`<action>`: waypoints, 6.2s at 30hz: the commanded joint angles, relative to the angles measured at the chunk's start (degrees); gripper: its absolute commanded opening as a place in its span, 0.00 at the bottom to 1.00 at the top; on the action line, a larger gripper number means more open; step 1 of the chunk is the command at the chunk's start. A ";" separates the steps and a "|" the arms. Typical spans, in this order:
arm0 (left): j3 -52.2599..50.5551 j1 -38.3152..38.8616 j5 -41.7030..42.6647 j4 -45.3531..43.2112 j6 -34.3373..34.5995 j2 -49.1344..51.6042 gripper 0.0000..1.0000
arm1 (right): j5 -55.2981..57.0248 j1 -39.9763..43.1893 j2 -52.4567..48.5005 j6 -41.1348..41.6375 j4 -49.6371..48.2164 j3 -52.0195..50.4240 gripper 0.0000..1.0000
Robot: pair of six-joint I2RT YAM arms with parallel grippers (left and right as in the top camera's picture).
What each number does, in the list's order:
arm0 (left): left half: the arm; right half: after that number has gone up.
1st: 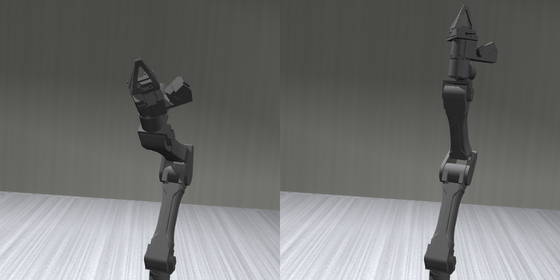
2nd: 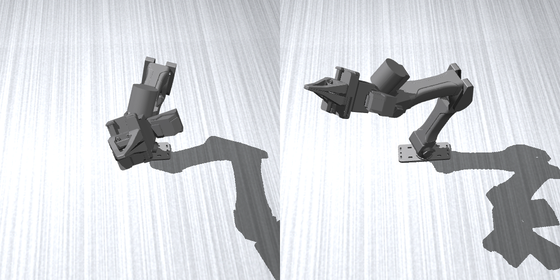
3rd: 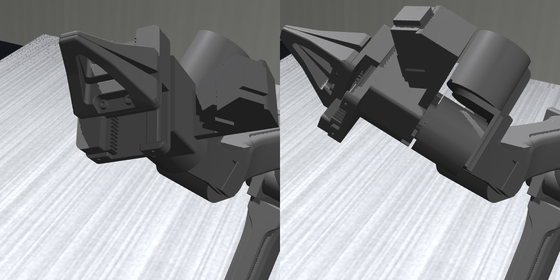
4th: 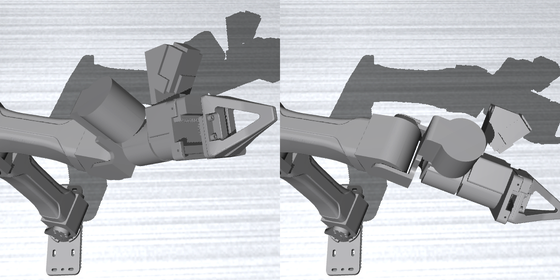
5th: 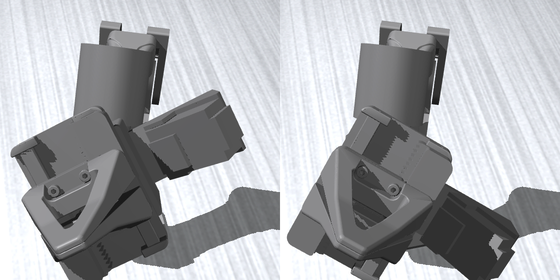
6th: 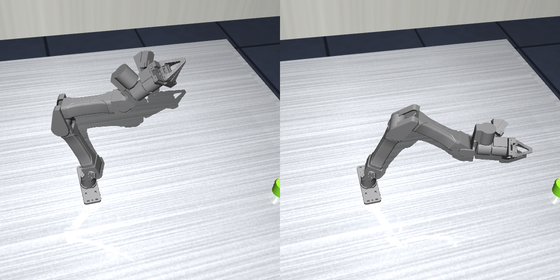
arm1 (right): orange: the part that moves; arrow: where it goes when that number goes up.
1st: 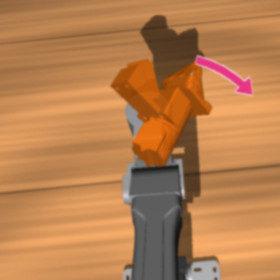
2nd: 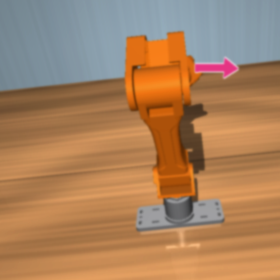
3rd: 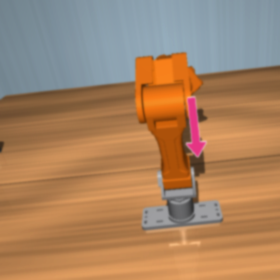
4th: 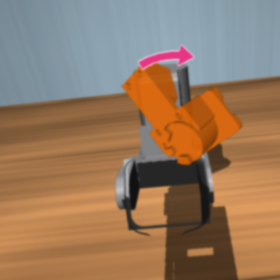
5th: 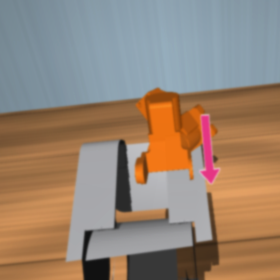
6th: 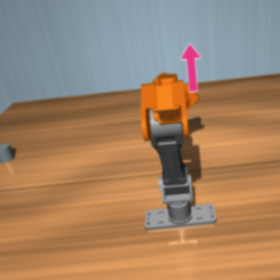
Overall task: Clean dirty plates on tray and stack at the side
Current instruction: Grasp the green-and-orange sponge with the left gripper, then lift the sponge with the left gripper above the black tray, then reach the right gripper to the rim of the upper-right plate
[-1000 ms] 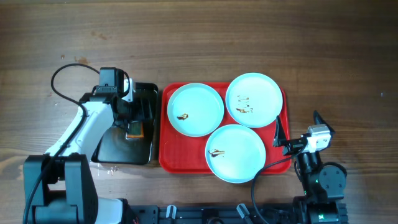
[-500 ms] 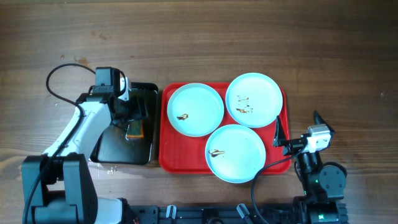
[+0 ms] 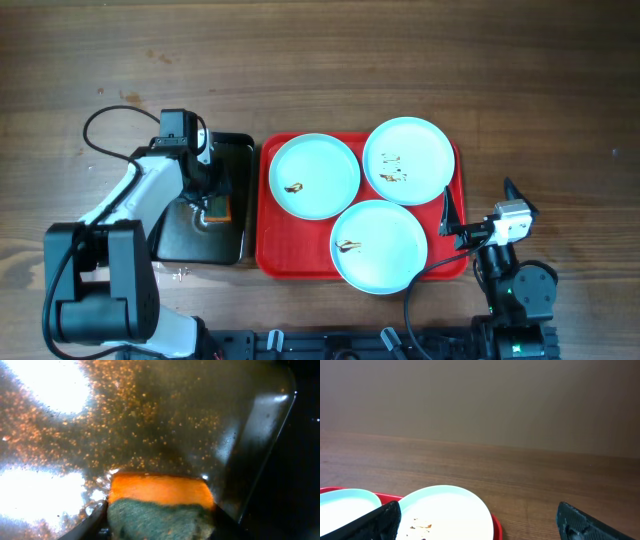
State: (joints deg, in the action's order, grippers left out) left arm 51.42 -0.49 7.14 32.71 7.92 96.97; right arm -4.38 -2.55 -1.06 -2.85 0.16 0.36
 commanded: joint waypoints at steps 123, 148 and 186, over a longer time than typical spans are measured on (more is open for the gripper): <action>0.20 -0.44 1.18 5.64 4.63 -1.97 0.04 | 1.03 -0.02 0.09 -0.15 -0.26 -0.07 1.00; 0.22 -0.81 -4.24 13.03 8.02 -10.01 0.04 | 1.03 -0.02 0.09 -0.15 -0.26 -0.07 1.00; 0.24 -0.81 -2.69 17.46 9.07 -22.51 0.04 | -16.09 -0.02 -0.74 16.50 5.18 11.21 1.00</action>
State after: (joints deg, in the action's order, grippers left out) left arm 51.70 -0.89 4.14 50.17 16.05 75.00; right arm -15.40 -2.55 -1.19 14.81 -0.73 6.17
